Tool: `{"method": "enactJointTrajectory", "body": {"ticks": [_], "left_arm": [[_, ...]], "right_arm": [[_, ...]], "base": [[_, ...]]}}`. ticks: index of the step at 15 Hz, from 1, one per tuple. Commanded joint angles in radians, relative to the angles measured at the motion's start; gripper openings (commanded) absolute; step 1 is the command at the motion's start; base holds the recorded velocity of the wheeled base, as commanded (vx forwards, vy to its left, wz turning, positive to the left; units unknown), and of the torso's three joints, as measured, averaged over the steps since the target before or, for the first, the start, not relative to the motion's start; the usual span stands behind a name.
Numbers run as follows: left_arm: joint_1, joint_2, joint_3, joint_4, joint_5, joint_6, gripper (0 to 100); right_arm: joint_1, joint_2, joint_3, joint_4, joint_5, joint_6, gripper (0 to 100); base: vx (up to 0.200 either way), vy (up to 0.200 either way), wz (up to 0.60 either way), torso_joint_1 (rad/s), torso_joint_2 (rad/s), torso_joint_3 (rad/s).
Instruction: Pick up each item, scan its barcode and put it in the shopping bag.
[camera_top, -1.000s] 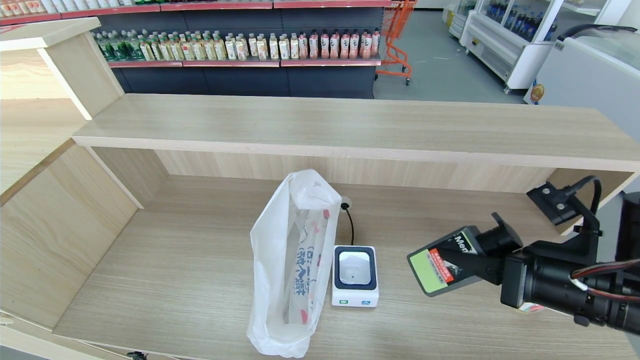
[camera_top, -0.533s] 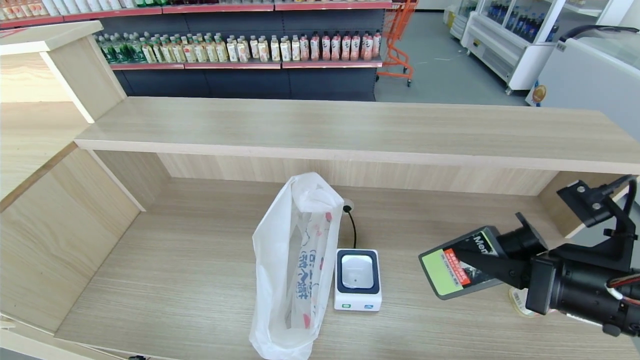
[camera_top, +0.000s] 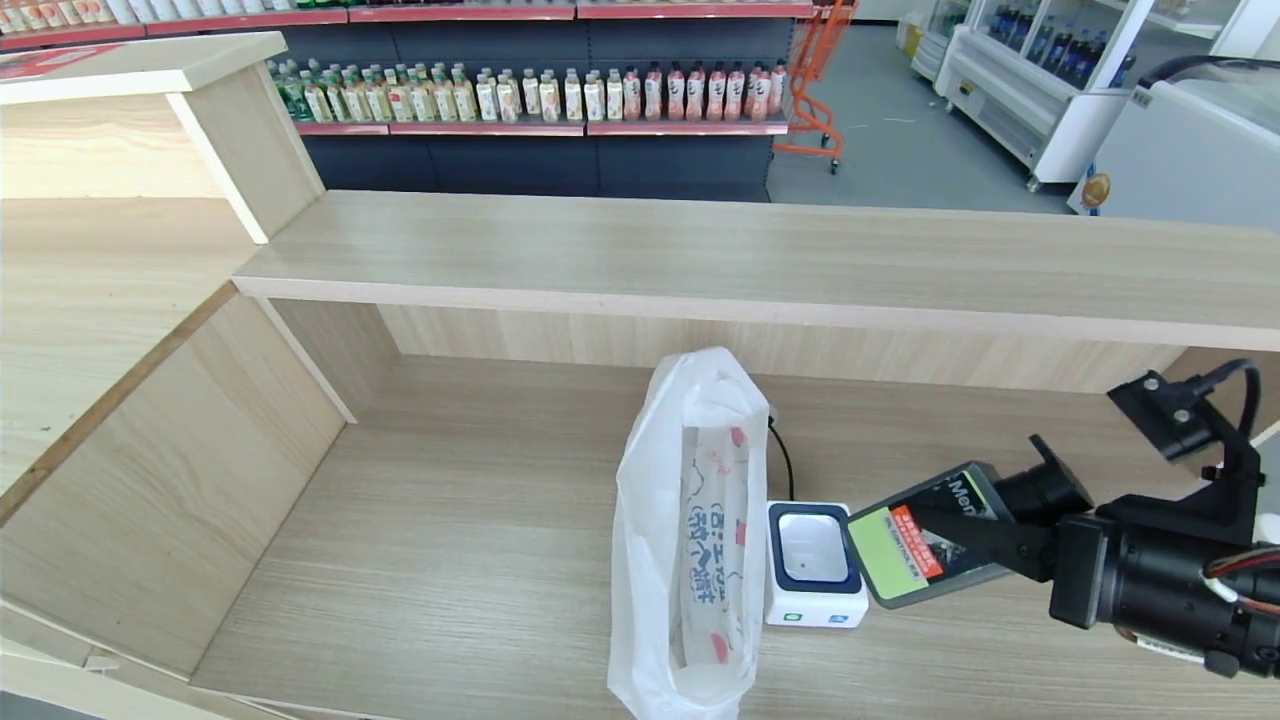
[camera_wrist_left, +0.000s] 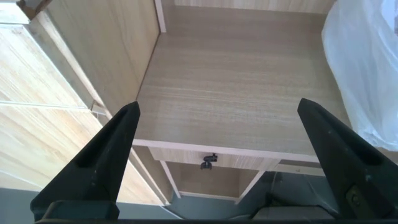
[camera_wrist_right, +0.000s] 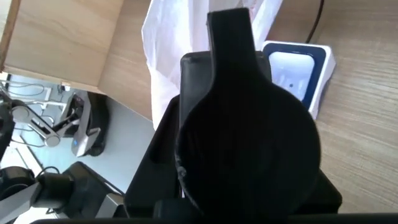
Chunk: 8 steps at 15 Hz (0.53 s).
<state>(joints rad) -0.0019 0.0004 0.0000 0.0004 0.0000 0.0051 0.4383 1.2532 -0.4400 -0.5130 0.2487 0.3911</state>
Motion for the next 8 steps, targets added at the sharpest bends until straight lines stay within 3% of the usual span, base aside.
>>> {"method": "enactJointTrajectory", "body": {"ticks": [1,8], "left_arm": [[0.0,0.0,0.0,0.0,0.0,-0.001,100],[0.0,0.0,0.0,0.0,0.0,-0.001,100]], "right_arm": [[0.003,0.135,-0.078,-0.001,0.004,0.0,0],[0.097,0.586,-0.371,-0.007,-0.006,-0.037,0]], "base": [[0.0,0.0,0.0,0.0,0.0,0.0],[0.0,0.0,0.0,0.0,0.0,0.0]]}}
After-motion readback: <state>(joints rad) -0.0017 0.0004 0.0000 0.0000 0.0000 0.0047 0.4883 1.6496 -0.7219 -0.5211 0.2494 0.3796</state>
